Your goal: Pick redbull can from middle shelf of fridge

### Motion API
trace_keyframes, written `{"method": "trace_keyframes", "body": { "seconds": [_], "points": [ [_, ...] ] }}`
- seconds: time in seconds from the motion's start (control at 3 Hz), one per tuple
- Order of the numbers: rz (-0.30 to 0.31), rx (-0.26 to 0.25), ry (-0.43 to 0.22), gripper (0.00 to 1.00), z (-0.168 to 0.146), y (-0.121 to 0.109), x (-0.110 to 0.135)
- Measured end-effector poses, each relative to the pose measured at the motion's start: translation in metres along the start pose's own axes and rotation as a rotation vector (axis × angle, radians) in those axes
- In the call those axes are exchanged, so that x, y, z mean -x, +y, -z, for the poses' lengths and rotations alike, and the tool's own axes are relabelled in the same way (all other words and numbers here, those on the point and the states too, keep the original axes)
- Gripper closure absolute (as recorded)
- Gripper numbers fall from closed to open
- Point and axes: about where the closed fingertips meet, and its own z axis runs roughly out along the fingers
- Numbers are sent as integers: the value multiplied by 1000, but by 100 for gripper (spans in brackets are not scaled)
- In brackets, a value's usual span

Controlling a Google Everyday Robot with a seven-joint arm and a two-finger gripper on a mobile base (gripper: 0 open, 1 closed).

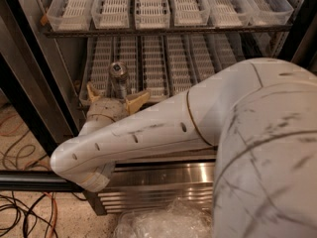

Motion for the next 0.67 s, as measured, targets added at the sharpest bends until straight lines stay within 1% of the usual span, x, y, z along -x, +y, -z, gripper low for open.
{"method": "trace_keyframes", "body": {
  "seconds": [0.33, 0.67],
  "points": [
    [12, -7, -14, 0, -15, 2, -5],
    [27, -38, -27, 0, -26, -6, -5]
  ]
}}
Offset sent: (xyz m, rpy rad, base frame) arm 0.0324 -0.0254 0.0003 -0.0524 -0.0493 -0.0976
